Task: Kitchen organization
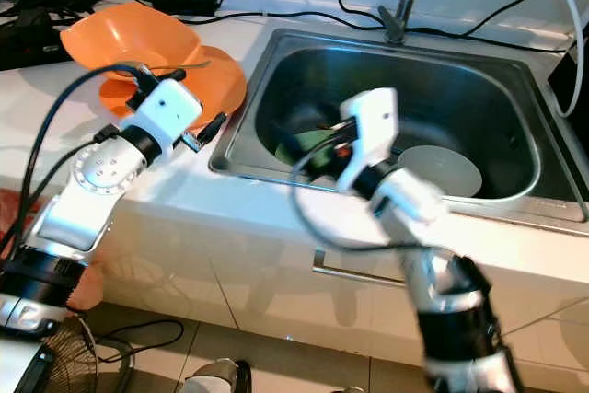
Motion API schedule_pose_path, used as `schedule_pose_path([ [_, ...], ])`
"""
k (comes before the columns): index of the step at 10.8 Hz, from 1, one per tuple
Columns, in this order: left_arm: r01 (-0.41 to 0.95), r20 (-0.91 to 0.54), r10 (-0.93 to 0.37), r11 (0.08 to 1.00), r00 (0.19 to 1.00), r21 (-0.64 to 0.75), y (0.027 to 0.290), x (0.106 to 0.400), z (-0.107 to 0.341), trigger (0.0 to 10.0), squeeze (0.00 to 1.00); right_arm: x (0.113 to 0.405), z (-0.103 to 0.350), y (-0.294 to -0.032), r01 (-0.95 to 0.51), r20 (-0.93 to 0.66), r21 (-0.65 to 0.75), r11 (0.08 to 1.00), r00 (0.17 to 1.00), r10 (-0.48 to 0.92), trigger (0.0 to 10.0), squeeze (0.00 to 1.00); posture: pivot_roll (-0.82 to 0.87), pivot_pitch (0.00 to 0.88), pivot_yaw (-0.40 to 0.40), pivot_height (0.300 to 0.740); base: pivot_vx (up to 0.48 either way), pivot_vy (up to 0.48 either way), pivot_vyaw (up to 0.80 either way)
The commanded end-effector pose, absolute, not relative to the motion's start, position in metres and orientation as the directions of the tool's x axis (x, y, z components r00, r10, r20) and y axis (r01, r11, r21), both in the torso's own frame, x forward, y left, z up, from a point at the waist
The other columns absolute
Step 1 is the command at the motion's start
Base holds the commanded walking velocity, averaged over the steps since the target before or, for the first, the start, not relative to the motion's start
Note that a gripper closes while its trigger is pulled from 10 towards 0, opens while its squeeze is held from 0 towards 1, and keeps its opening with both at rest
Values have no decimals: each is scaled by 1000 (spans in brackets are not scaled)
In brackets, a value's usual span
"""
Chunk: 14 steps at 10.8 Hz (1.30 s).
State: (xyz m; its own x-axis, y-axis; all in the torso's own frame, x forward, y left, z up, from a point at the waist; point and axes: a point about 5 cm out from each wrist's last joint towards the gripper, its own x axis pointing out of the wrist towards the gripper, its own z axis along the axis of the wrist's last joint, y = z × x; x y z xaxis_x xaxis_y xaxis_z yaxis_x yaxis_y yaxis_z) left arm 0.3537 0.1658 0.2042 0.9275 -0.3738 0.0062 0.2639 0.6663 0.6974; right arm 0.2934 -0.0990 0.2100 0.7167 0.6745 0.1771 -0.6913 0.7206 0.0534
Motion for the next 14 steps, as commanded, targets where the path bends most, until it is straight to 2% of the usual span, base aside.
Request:
schedule_pose_path([
  [1, 229, 35, -377, 632, 926, 741, 166, 358, 210, 10000, 1000, 285, 212, -95, -702, 174, 68, 709, 708, 684, 10000, 1000, 140, 69, 2, 740, 0, 0, 0],
  [3, 129, 118, -319, 655, 940, 744, 172, 364, 215, 10000, 1000, 272, 214, -92, -726, 181, 107, 679, 686, 705, 10000, 1000, 135, 75, 6, 740, 0, 0, 0],
  [5, 33, 239, -273, 719, 932, 694, 173, 366, 224, 10000, 1000, 267, 216, -92, -714, 182, 132, 687, 699, 692, 10000, 1000, 135, 76, 6, 740, 0, 0, 0],
  [6, -26, 316, -222, 780, 923, 625, 173, 364, 230, 10000, 1000, 265, 215, -90, -713, 174, 136, 688, 700, 692, 10000, 1000, 136, 73, 7, 740, 0, 0, 0],
  [7, -43, 339, -202, 803, 919, 595, 172, 364, 230, 10000, 0, 265, 215, -90, -710, 172, 138, 690, 704, 689, 10000, 1000, 135, 69, 7, 740, 0, 0, 0],
  [14, -92, 306, -139, 769, 942, 632, 184, 384, 223, 10000, 0, 257, 221, -91, -695, 170, 139, 705, 718, 675, 10000, 992, 94, 89, 21, 740, 0, 0, 0],
])
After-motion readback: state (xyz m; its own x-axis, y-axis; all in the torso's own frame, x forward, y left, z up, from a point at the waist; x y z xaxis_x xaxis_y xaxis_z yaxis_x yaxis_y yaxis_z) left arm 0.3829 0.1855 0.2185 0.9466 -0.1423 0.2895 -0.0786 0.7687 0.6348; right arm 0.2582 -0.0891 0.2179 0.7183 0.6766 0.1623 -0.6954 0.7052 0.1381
